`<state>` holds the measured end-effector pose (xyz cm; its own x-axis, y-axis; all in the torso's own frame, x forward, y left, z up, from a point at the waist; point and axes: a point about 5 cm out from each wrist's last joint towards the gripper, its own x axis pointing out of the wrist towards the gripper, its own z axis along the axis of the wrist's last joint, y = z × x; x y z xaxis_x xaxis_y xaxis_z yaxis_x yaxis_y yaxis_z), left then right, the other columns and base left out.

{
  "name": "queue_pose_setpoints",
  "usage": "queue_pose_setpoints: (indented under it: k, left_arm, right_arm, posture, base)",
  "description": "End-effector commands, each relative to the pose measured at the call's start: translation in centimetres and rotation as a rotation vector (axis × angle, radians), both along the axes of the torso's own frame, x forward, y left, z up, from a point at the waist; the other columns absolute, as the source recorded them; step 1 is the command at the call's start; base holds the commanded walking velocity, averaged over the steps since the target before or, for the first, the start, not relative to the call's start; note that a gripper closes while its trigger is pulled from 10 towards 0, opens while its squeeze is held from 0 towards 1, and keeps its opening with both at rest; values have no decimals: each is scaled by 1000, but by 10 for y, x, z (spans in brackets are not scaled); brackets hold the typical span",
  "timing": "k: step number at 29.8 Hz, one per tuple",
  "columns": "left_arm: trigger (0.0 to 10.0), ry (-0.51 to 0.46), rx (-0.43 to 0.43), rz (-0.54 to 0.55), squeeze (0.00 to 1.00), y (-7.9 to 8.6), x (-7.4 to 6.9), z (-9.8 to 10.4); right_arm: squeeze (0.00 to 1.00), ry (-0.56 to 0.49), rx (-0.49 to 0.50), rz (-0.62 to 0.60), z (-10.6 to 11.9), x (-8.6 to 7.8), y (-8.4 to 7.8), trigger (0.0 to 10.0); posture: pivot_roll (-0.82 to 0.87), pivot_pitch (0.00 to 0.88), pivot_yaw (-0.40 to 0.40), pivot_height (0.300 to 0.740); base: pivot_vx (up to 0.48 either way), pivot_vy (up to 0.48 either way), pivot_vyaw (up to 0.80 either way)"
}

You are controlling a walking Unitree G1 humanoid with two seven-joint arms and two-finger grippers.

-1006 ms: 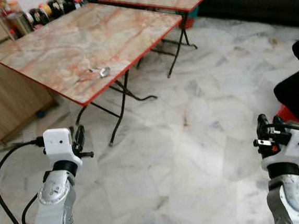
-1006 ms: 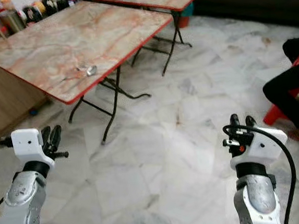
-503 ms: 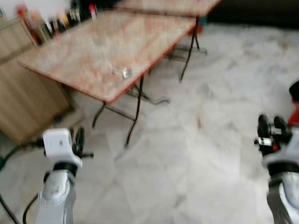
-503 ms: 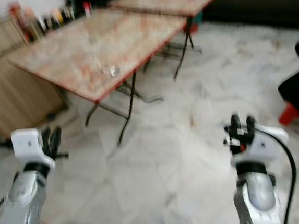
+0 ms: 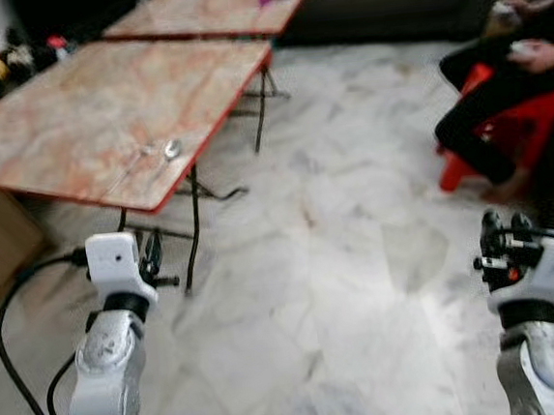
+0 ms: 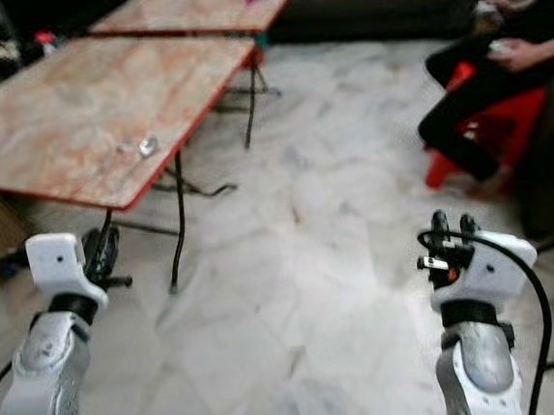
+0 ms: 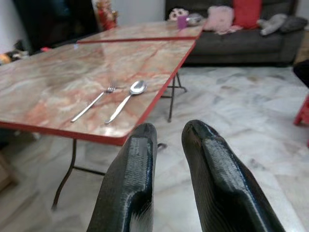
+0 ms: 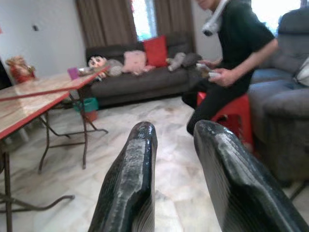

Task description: Setting the table

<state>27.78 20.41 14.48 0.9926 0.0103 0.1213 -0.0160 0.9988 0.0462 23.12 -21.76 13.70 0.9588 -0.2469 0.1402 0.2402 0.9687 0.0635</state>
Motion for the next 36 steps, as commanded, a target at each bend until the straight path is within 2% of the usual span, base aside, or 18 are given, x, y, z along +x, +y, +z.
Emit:
queue_pose_setpoints:
  k: [1, 16, 23, 36]
  left_arm:
    - [10000, 11, -2, 16, 0, 6, -1, -1]
    - [10000, 7, -2, 15, 0, 5, -1, 0]
    - [10000, 6, -4, 14, 0, 5, -1, 0]
    - [10000, 4, -6, 10, 0, 4, 0, 1]
  right_arm:
    - [0, -28, -14, 18, 6, 2, 4, 10000]
    - [0, -29, -7, 14, 6, 3, 3, 10000]
    - [0, -39, -8, 14, 8, 3, 2, 10000]
    - [0, -53, -18, 14, 10, 4, 3, 10000]
  posture:
    - [49, 75, 59, 740]
    - [48, 75, 59, 740]
    - [48, 77, 59, 740]
    - [49, 76, 58, 740]
  base:
    - [0, 379, 0]
    - [0, 383, 0]
    - [0, 380, -716]
    - [0, 376, 0]
